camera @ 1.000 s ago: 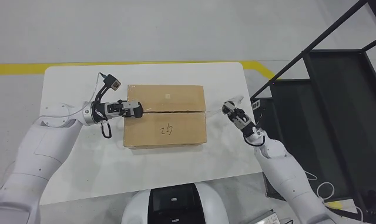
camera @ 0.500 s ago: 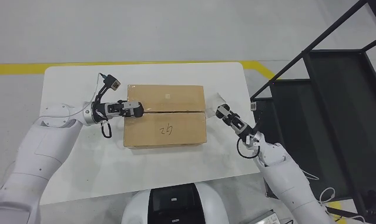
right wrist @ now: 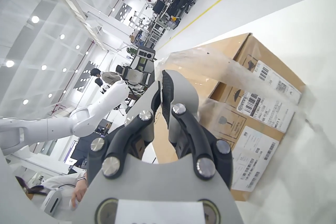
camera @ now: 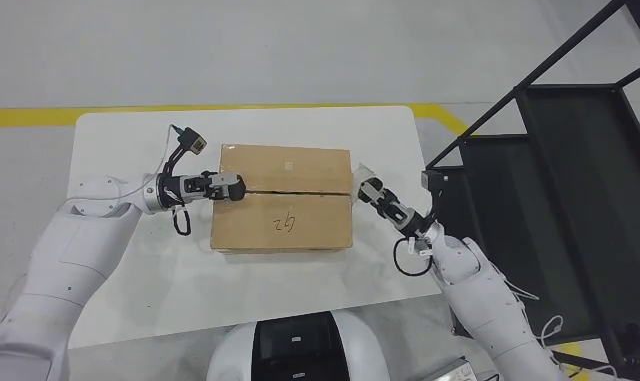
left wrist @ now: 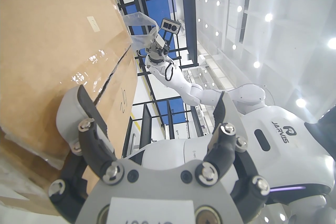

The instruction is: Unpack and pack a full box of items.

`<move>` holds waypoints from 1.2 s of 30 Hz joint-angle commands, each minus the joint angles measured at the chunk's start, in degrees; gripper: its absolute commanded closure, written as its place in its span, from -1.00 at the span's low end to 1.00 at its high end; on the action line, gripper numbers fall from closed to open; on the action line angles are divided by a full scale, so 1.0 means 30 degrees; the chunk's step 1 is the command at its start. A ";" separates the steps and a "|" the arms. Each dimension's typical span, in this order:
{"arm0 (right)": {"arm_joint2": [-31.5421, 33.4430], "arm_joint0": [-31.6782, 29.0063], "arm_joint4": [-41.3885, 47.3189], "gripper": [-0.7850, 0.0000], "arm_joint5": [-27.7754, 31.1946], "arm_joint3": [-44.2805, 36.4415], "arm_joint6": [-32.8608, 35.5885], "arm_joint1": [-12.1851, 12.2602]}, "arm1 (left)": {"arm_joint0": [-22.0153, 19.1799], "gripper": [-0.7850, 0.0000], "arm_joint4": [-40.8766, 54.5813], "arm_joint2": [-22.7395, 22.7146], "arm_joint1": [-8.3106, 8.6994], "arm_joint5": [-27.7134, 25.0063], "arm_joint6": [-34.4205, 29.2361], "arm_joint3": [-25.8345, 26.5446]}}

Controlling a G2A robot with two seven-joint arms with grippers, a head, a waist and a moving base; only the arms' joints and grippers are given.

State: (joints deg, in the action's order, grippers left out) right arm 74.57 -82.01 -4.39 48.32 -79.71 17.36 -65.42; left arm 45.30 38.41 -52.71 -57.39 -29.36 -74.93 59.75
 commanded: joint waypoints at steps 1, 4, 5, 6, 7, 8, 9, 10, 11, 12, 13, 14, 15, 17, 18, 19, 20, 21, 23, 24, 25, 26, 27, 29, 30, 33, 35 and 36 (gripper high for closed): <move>-0.0136 0.0062 -0.0577 0.90 -0.0040 -0.0054 -0.0208 -0.0041 | -0.0005 -1.00 -0.0012 0.0005 0.0000 -0.0003 0.0003 -0.0009; -0.0338 0.0179 -0.1423 0.90 -0.0144 -0.0156 -0.0511 -0.0104 | -0.0008 -1.00 -0.0040 0.0005 0.0004 -0.0014 0.0014 -0.0044; -0.0407 0.0217 -0.1681 0.91 -0.0216 -0.0188 -0.0624 -0.0127 | -0.0009 -1.00 -0.0039 0.0006 0.0004 -0.0013 0.0013 -0.0048; -0.0464 0.0262 -0.1993 0.91 -0.0294 -0.0221 -0.0719 -0.0145 | -0.0008 -1.00 -0.0024 0.0008 0.0003 -0.0009 0.0009 -0.0046; -0.0520 0.0306 -0.2282 0.91 -0.0370 -0.0259 -0.0820 -0.0164 | -0.0005 -1.00 0.0004 0.0010 0.0002 0.0003 -0.0002 -0.0044; -0.0570 0.0347 -0.2532 0.90 -0.0414 -0.0309 -0.0971 -0.0186 | -0.0004 -1.00 0.0010 0.0011 0.0002 0.0006 -0.0006 -0.0046; -0.0614 0.0376 -0.2828 0.90 -0.0479 -0.0333 -0.1100 -0.0204 | -0.0008 -1.00 -0.0015 0.0021 0.0003 0.0022 -0.0022 -0.0041; -0.0655 0.0424 -0.3215 0.91 -0.0559 -0.0399 -0.1212 -0.0220 | -0.0015 -1.00 -0.0023 0.0023 0.0004 0.0029 -0.0029 -0.0041; -0.0689 0.0478 -0.3652 0.88 -0.0607 -0.0492 -0.1322 -0.0232 | -0.0011 -1.00 0.0005 0.0026 0.0002 0.0039 -0.0039 -0.0037; -0.0707 0.0519 -0.4077 0.87 -0.0673 -0.0573 -0.1484 -0.0246 | -0.0012 -1.00 0.0024 0.0028 0.0001 0.0047 -0.0047 -0.0037; -0.0741 0.0556 -0.4509 0.88 -0.0730 -0.0688 -0.1649 -0.0262 | -0.0013 -1.00 0.0028 0.0032 0.0000 0.0050 -0.0049 -0.0037; -0.0782 0.0572 -0.4898 0.90 -0.0822 -0.0760 -0.1795 -0.0278 | -0.0017 -1.00 0.0003 0.0044 0.0000 0.0065 -0.0064 -0.0031; -0.0816 0.0605 -0.5346 0.91 -0.1009 -0.0852 -0.1923 -0.0293 | -0.0022 -1.00 -0.0006 0.0050 0.0000 0.0069 -0.0069 -0.0030; -0.0969 0.0682 -0.6073 0.95 -0.1330 -0.0998 -0.2081 -0.0329 | -0.0018 -1.00 0.0031 0.0064 -0.0006 0.0075 -0.0075 -0.0025; -0.1063 0.0743 -0.6438 0.94 -0.1556 -0.1041 -0.2111 -0.0349 | -0.0023 -1.00 0.0031 0.0071 -0.0008 0.0072 -0.0072 -0.0007; -0.1160 0.0801 -0.6767 0.94 -0.1774 -0.1085 -0.2149 -0.0370 | -0.0021 -1.00 0.0023 0.0079 -0.0010 0.0063 -0.0063 -0.0001; -0.1266 0.0859 -0.7113 0.95 -0.2023 -0.1133 -0.2181 -0.0392 | -0.0013 -1.00 0.0057 0.0087 -0.0013 0.0068 -0.0068 0.0006; -0.1378 0.0905 -0.7421 0.95 -0.2264 -0.1188 -0.2228 -0.0417 | -0.0014 -1.00 0.0067 0.0091 -0.0014 0.0071 -0.0071 0.0007; -0.1601 0.0980 -0.8118 0.97 -0.2729 -0.1349 -0.2269 -0.0457 | -0.0008 -1.00 0.0114 0.0100 -0.0019 0.0088 -0.0088 -0.0014; -0.1702 0.0990 -0.8384 0.96 -0.2940 -0.1430 -0.2302 -0.0476 | -0.0011 -1.00 0.0136 0.0102 -0.0021 0.0099 -0.0098 -0.0018; -0.1804 0.1002 -0.8701 0.93 -0.3193 -0.1527 -0.2269 -0.0490 | -0.0014 -1.00 0.0140 0.0104 -0.0023 0.0102 -0.0102 -0.0021; -0.1897 0.1000 -0.8996 0.91 -0.3411 -0.1635 -0.2242 -0.0502 | -0.0014 -1.00 0.0140 0.0107 -0.0024 0.0102 -0.0102 -0.0024; -0.1978 0.0985 -0.9212 0.88 -0.3601 -0.1754 -0.2245 -0.0515 | -0.0009 -1.00 0.0152 0.0110 -0.0026 0.0104 -0.0104 -0.0022; -0.2098 0.0954 -0.9633 0.65 -0.3948 -0.1940 -0.2177 -0.0526 | 0.0005 -1.00 0.0189 0.0107 -0.0028 0.0087 -0.0087 -0.0005; -0.2144 0.0940 -0.9808 0.46 -0.4101 -0.2051 -0.2147 -0.0530 | 0.0020 -1.00 0.0191 0.0107 -0.0027 0.0070 -0.0071 -0.0002; -0.2250 0.0852 -0.9973 -1.00 -0.4405 -0.2376 -0.2069 -0.0541 | 0.0048 -1.00 0.0193 0.0105 -0.0024 0.0062 -0.0062 -0.0040; -0.2253 0.0777 -0.9901 -1.00 -0.4543 -0.2644 -0.1934 -0.0535 | 0.0053 -1.00 0.0186 0.0104 -0.0021 0.0055 -0.0055 -0.0061; -0.2240 0.0705 -0.9794 -1.00 -0.4579 -0.2838 -0.1868 -0.0529 | 0.0058 -1.00 0.0208 0.0093 -0.0020 0.0037 -0.0037 -0.0076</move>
State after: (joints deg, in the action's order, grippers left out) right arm 67.80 -79.72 -34.03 34.69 -87.74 11.56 -67.02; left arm 45.46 38.99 -52.40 -57.45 -29.20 -75.09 59.56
